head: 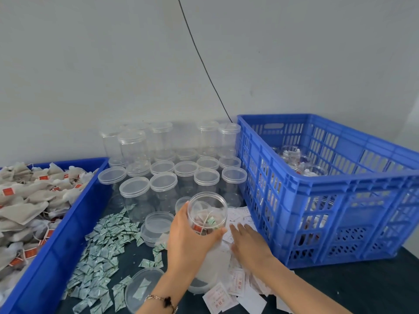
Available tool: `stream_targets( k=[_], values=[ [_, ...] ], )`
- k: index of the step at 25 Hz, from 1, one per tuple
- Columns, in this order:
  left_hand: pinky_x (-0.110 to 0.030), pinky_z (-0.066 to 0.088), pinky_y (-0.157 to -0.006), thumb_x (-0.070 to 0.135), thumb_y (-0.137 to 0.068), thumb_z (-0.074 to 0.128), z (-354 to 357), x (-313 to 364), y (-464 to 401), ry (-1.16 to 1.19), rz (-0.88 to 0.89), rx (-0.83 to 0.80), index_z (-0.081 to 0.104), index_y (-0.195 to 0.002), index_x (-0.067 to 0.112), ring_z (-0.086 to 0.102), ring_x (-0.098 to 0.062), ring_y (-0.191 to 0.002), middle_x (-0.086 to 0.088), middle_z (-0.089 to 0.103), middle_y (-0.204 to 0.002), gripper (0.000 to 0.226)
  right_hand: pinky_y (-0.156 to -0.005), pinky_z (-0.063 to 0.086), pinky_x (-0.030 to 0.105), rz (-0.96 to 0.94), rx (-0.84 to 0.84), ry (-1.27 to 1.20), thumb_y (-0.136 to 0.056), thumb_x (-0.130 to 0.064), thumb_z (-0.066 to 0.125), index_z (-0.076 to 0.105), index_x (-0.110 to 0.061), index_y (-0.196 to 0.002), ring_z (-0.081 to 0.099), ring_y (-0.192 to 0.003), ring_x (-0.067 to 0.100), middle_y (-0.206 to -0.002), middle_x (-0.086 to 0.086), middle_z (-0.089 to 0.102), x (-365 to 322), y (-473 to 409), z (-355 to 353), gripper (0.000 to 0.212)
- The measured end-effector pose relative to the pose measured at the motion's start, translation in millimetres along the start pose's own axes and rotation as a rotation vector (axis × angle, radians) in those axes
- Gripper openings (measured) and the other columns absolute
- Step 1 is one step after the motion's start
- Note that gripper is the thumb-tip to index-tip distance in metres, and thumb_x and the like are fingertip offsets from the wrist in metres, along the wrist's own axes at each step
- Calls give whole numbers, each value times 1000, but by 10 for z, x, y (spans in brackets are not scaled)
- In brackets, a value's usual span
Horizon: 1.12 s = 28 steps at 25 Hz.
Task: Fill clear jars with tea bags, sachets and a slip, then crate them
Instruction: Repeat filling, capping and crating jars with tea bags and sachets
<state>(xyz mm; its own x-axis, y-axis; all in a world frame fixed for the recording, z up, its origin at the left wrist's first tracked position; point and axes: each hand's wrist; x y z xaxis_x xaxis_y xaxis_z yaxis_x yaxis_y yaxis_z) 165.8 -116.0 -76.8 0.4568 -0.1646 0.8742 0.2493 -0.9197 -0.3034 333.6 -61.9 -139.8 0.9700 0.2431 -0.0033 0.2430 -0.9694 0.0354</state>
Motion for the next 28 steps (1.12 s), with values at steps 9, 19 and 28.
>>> stream_targets(
  k=[9,19,28],
  values=[
    [-26,41,-92,55,-51,87,14,-51,-10,-14,-16,8,37,-139,32,47,-5,-116,19,46,-130,104,-80,38,31,-44,157,-31,-93,-7,42,55,-10,-112,51,-106,22,-113,6,58,-111,-40,-52,24],
    [-34,47,-96,57,-49,86,-105,-48,-90,-17,5,18,40,-138,28,51,-9,-117,14,53,-127,104,-70,47,28,23,550,-612,-95,-18,52,67,-18,-92,60,-84,12,-86,-7,66,-206,65,-791,15],
    [-37,51,-85,62,-47,76,-172,25,-82,-46,23,41,49,-125,33,58,-9,-106,16,61,-112,88,-82,51,30,-435,937,-398,-71,-14,80,76,-17,-73,66,-94,16,-89,-6,73,-539,285,-1271,6]
  ],
)
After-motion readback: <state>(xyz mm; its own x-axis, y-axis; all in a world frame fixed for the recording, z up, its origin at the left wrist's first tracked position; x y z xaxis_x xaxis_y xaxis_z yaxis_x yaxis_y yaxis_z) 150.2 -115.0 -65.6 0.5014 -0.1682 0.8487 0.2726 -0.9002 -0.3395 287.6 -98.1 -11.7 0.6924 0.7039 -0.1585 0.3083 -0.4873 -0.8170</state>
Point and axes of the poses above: each hand's wrist, its own y-axis away from the middle knuckle, its own z-axis out of the palm, x = y × z
